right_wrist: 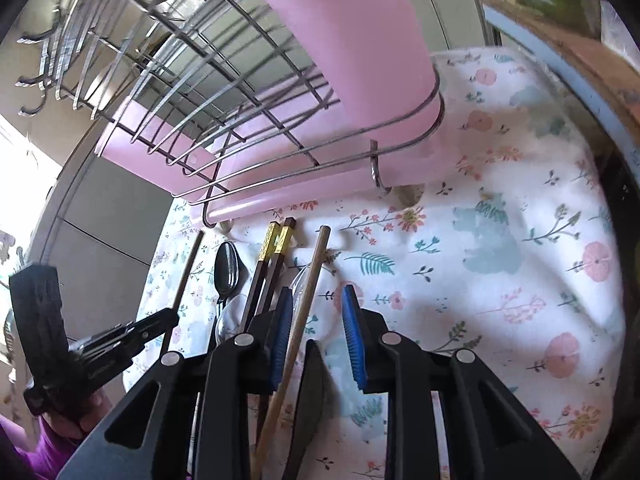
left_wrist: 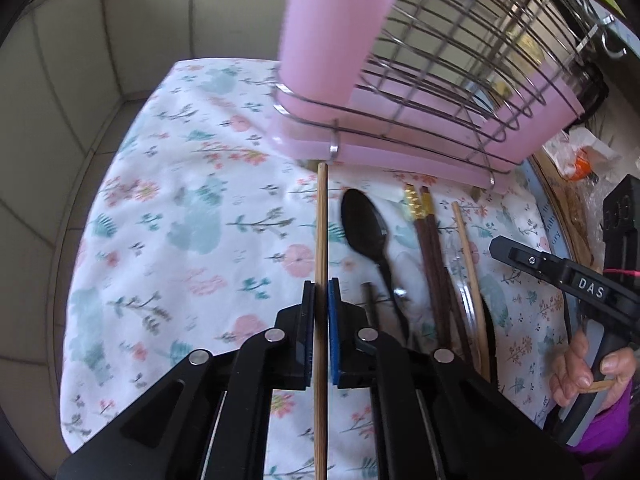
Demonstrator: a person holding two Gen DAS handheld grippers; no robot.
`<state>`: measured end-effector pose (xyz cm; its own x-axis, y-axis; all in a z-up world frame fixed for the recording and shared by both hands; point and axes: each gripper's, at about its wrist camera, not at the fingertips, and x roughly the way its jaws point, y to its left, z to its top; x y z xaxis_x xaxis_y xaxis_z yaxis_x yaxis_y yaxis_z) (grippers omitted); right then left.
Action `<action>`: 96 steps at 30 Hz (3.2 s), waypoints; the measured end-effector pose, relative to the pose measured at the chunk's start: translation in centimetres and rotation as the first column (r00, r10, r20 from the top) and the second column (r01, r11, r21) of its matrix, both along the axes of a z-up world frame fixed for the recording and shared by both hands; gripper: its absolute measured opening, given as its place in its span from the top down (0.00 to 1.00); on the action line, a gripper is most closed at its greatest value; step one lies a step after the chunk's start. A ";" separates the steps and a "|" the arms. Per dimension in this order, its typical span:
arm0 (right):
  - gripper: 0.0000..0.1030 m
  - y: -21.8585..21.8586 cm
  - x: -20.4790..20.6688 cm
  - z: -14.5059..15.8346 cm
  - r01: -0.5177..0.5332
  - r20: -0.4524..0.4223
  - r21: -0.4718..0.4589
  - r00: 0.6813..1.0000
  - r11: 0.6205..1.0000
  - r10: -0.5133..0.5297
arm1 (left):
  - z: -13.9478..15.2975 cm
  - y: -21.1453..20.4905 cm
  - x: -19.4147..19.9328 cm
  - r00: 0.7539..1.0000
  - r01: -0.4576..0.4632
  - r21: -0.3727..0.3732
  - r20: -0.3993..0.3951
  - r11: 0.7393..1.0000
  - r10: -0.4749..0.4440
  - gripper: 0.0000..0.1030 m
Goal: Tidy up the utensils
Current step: 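Grasp a wooden stick with the left tool while the right tool grasps another wooden stick, then lift both wooden sticks up and carry them over the pink cups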
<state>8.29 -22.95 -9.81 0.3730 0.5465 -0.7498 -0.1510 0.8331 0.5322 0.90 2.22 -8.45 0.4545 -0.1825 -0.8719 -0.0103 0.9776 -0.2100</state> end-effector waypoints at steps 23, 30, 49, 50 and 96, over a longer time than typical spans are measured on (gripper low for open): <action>0.92 1.3 2.0 -3.4 -0.008 -0.179 0.119 0.983 0.993 0.030 | -2.1 1.6 5.4 0.976 0.038 0.063 -0.217 0.997 -0.023 0.81; 0.94 0.4 1.2 -2.6 -0.011 -0.160 0.117 0.987 0.993 0.030 | -1.1 2.5 4.7 0.982 0.036 0.043 -0.188 0.998 -0.027 0.94; 0.94 -2.0 -4.5 9.5 -0.031 0.270 0.157 0.963 0.987 -0.013 | 11.8 5.2 -2.4 0.949 -0.032 -0.120 0.308 0.992 0.068 0.95; 0.94 -2.2 -4.6 10.6 -0.027 0.304 0.155 0.952 0.987 -0.022 | 12.6 5.3 -2.7 0.939 -0.034 -0.125 0.336 0.992 0.075 0.95; 0.94 -4.3 5.7 16.6 0.277 0.714 -0.011 0.675 0.961 -0.187 | 16.7 4.1 10.5 0.809 -0.099 -0.138 0.566 0.986 0.160 0.95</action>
<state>14.01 -27.27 6.78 0.9158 0.3016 -0.2651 -0.2348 0.9378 0.2559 11.42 6.31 8.26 0.8912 -0.1556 -0.4261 0.0172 0.9502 -0.3111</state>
